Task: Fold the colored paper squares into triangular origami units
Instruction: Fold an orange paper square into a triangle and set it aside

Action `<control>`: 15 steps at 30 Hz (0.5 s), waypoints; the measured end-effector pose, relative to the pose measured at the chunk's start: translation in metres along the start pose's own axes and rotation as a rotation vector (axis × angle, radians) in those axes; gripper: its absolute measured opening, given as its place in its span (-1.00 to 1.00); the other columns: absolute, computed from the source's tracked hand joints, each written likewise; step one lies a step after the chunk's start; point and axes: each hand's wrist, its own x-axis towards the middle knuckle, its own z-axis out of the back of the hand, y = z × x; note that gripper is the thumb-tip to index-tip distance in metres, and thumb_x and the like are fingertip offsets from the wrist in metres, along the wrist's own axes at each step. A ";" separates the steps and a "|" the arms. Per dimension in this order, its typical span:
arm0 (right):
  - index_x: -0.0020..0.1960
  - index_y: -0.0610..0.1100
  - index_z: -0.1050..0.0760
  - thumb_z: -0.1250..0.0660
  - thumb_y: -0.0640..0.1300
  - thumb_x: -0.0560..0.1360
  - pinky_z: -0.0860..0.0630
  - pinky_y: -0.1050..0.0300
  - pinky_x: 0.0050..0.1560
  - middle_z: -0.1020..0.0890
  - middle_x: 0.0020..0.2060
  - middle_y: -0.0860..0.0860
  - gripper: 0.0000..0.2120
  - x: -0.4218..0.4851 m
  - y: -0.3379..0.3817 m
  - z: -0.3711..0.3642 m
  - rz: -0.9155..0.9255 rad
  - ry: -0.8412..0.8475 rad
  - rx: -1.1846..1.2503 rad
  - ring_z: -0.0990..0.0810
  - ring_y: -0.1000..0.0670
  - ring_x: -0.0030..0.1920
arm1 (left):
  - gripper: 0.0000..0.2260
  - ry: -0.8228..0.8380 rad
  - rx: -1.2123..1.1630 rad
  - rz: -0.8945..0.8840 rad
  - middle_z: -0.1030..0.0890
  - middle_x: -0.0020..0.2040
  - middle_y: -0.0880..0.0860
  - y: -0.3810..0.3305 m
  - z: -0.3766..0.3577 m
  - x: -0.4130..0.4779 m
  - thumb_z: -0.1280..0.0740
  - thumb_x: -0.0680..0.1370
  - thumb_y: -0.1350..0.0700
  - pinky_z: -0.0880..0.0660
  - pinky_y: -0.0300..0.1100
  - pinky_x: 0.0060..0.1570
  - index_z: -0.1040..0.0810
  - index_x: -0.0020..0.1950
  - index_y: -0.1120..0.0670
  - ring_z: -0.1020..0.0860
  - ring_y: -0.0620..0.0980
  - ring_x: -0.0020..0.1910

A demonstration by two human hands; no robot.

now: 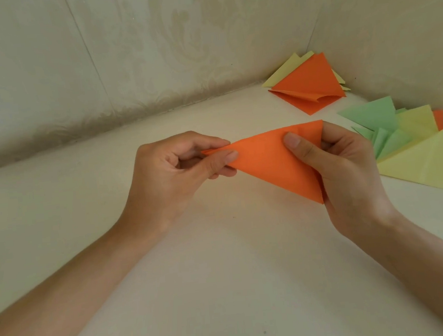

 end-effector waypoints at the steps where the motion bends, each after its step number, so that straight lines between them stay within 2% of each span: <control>1: -0.26 -0.12 -0.57 -0.42 -0.07 0.31 -0.35 0.07 -0.24 -0.50 -0.31 -0.12 -0.87 0.000 0.000 0.000 -0.002 -0.001 -0.003 -0.41 -0.05 -0.28 | -0.88 0.002 -0.002 0.002 -0.67 -0.32 -0.08 0.000 0.000 0.000 -0.42 0.36 0.17 -0.52 -0.33 -0.28 -0.61 -0.12 0.08 -0.66 -0.09 -0.32; 6: -0.22 -0.14 -0.58 -0.41 -0.16 0.42 -0.39 0.10 -0.23 -0.54 -0.31 -0.07 -0.94 0.005 -0.001 0.005 -0.032 -0.047 -0.001 -0.46 -0.02 -0.27 | -0.88 0.001 -0.019 -0.020 -0.69 -0.20 -0.02 0.000 0.003 0.001 -0.38 0.42 0.21 -0.57 -0.26 -0.22 -0.58 -0.05 0.12 -0.68 -0.07 -0.24; 15: -0.20 -0.14 -0.58 -0.39 -0.20 0.45 -0.46 0.22 -0.34 -0.59 -0.37 0.01 -0.94 0.005 -0.002 0.006 -0.013 -0.032 0.015 -0.52 0.06 -0.34 | -0.92 -0.028 -0.023 0.034 -0.70 -0.23 -0.05 0.006 0.005 0.005 -0.38 0.42 0.19 -0.56 -0.27 -0.23 -0.59 -0.11 0.14 -0.68 -0.05 -0.24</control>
